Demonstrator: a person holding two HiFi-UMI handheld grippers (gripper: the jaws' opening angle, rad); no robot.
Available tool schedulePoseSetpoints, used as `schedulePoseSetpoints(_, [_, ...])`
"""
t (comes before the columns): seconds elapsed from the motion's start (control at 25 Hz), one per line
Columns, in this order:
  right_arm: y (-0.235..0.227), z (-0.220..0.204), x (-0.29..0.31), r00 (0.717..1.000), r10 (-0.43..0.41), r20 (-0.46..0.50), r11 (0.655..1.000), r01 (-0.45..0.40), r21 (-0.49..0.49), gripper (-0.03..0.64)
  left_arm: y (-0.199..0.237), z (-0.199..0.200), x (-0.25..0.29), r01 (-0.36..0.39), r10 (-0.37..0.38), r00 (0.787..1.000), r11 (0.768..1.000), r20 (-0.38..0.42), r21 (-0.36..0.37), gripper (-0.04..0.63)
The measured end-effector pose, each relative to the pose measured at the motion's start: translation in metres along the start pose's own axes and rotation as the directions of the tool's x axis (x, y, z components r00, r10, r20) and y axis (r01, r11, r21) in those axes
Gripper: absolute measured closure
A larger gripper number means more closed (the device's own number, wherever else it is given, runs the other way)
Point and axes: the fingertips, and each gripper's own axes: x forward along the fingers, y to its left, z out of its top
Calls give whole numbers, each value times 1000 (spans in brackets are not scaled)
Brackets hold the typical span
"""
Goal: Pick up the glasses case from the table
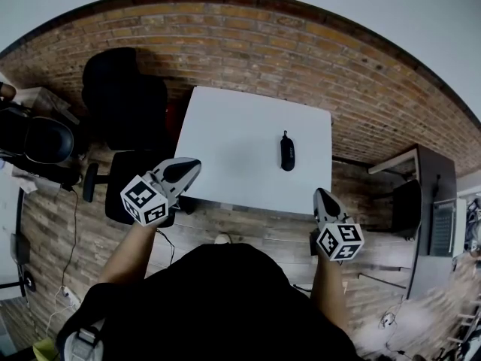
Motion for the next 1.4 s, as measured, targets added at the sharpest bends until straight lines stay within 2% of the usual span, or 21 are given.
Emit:
schedulePoseSetpoints(0.32, [5, -3, 1, 1000, -15, -3, 1000, 15, 10, 601, 10, -5, -3, 7, -7, 1000, 1000, -3, -5, 583])
schedulePoseSetpoints(0.8, [-16, -6, 0, 1000, -11, 6, 999, 11, 34, 601, 3, 4, 17, 10, -9, 1000, 1000, -8, 18, 583])
schedulePoseSetpoints(1.04, [-43, 1, 13, 1000, 11, 7, 999, -12, 36, 601, 3, 4, 39, -19, 20, 1000, 1000, -23, 13, 583])
schedulePoseSetpoints(1.4, [-93, 8, 45, 997, 74, -7, 997, -74, 34, 601, -2, 9, 101, -40, 41, 998, 999, -38, 23, 583])
